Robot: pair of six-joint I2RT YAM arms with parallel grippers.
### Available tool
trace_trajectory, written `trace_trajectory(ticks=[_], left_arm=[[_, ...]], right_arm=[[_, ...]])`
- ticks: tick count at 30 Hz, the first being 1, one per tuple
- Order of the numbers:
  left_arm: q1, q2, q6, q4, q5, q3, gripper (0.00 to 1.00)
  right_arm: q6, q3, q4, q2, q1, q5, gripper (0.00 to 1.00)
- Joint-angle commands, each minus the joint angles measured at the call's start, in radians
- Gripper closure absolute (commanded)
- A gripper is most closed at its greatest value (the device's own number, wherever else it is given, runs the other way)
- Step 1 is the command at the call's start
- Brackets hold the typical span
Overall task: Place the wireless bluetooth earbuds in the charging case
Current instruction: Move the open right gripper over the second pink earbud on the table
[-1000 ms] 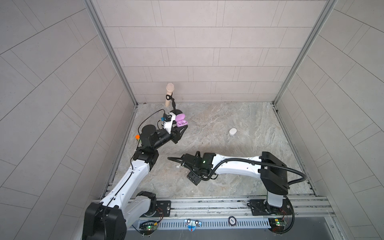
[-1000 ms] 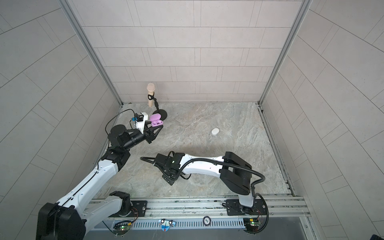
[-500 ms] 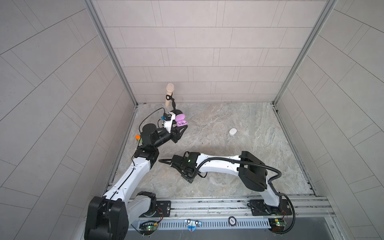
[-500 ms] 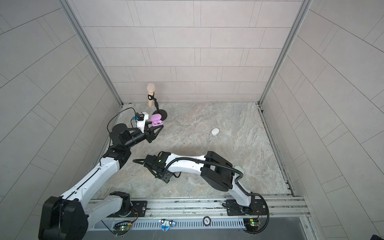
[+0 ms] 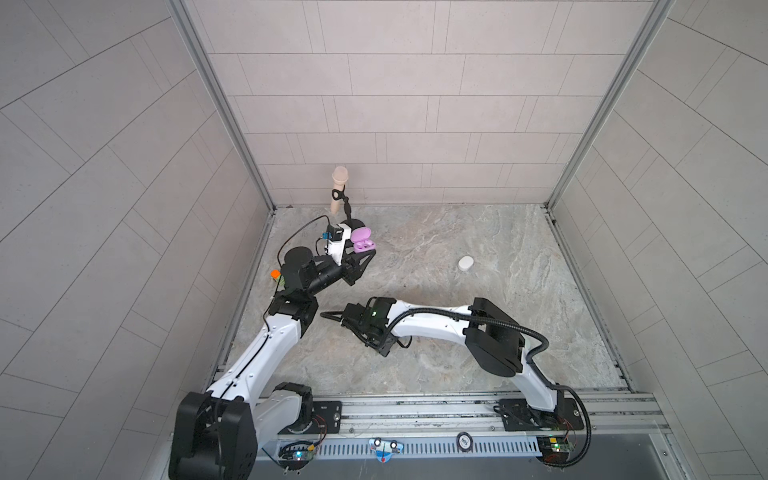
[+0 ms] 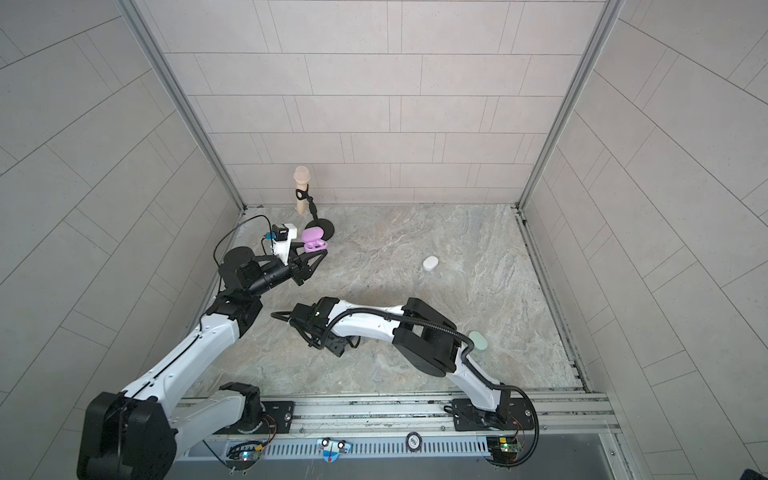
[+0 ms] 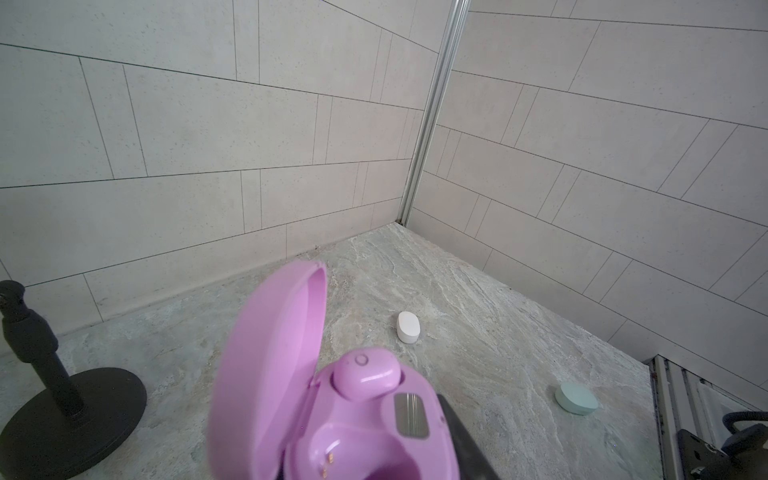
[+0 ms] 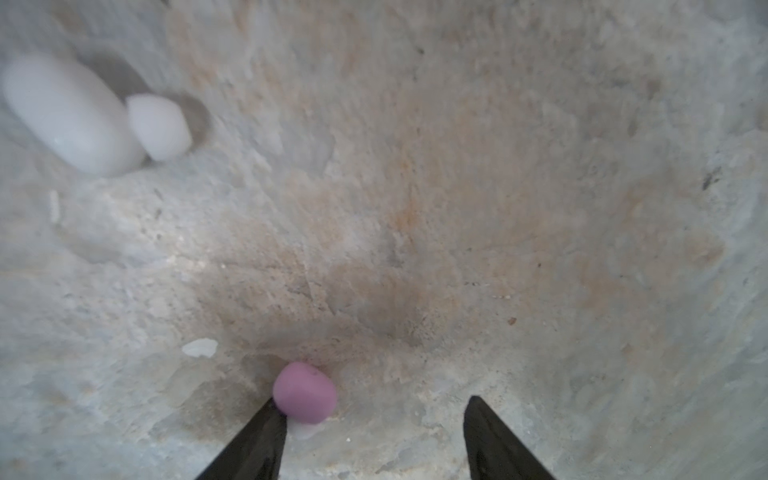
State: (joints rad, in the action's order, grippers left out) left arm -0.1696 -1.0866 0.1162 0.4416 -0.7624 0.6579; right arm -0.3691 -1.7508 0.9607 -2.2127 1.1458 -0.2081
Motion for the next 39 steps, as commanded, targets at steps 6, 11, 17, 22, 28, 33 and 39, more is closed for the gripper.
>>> trace_trajectory(ticks=[6,11,17,22,28,33,39], left_arm=[[0.007,-0.004,0.007,0.04,-0.019,0.006,0.83],[0.007,-0.005,0.005,0.037,-0.023,0.006,0.83],[0.007,-0.007,0.007,0.035,-0.025,0.009,0.83],[0.007,-0.007,0.007,0.035,-0.027,0.009,0.83],[0.008,-0.007,0.006,0.032,-0.029,0.009,0.83],[0.007,-0.006,0.005,0.032,-0.029,0.009,0.83],[0.007,-0.007,0.003,0.028,-0.029,0.009,0.83]], right_arm=[[-0.061,0.048,0.017,0.061,-0.025,-0.148,0.31],[-0.08,0.076,-0.007,0.11,-0.049,-0.197,0.31],[-0.021,0.08,-0.052,0.142,-0.054,-0.039,0.31],[-0.008,0.065,-0.063,0.133,-0.043,0.076,0.31],[0.002,0.013,-0.027,0.071,-0.033,0.094,0.3],[0.011,-0.018,0.001,0.027,-0.027,0.073,0.29],[0.018,-0.052,0.034,-0.02,-0.026,0.021,0.29]])
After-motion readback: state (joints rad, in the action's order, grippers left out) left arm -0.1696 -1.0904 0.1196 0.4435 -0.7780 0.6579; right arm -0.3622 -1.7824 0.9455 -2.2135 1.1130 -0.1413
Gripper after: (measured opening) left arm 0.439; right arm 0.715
